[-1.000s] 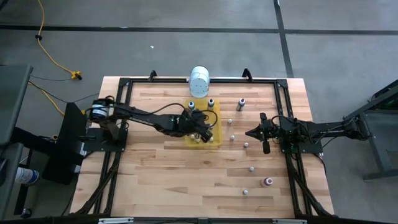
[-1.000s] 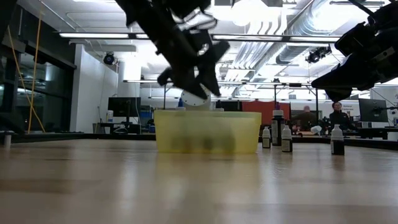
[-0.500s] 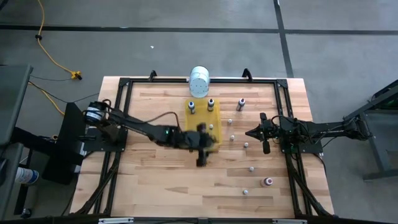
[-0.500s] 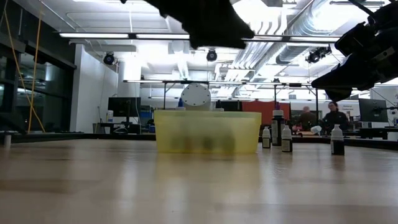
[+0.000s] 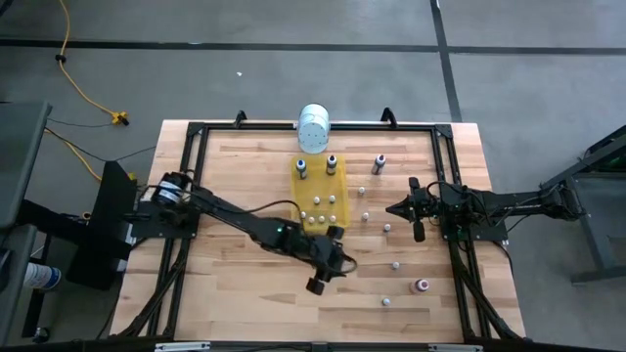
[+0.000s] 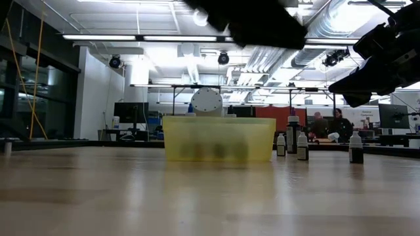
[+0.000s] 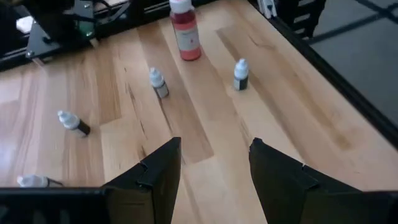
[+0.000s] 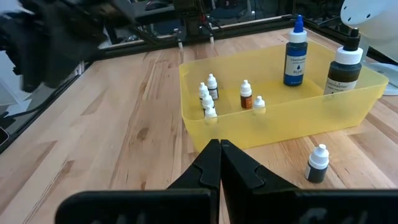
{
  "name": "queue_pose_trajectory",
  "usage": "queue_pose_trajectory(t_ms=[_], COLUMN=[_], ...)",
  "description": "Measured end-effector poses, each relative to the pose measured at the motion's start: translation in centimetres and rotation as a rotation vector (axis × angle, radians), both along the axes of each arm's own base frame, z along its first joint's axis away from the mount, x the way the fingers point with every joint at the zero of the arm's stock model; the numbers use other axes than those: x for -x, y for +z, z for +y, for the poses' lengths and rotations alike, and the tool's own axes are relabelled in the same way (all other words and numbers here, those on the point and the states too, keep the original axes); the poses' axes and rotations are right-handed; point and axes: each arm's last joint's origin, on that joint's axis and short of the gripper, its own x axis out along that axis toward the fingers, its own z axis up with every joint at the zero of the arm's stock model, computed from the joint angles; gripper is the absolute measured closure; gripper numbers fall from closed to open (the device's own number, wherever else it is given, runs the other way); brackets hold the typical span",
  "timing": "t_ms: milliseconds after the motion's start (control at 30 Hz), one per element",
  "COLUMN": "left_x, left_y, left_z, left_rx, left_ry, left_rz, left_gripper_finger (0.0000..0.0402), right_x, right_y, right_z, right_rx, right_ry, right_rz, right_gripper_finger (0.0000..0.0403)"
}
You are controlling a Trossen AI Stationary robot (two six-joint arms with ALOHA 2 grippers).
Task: Pick & Place food coloring
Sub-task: Put the small light blue food coloring bottle in the yellow transparent bin
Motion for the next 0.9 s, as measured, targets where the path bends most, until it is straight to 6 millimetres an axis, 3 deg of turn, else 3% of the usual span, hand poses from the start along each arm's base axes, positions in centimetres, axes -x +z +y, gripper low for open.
queue_pose_trajectory(t_ms=[133,333,600,900], left_x=[-2.0,-5.5,-8.8,-10.2], left_y=[1.8,4.2,3.1,1.3], left_z=[-0.6,-1.9,-3.0,-4.3], left_rx=[-0.078,-0.085,-0.082,-0.058], left_ry=[-0.027,-0.099,-0.111,-0.141], left_rz=[0.103,0.075,0.116,0.117], left_gripper_finger=[0.0223,0.0223,0.0223,0.0223], right_x=[0.0,0.0,0.0,0.0], right_y=[0.0,0.0,0.0,0.0], right_z=[0.0,0.0,0.0,0.0], right_rx=[0.0,0.0,0.0,0.0], right_ry=[0.0,0.0,0.001,0.001], right_rz=[0.0,0.0,0.003,0.005], right_gripper_finger=[0.0402,0.0402,0.0402,0.0402])
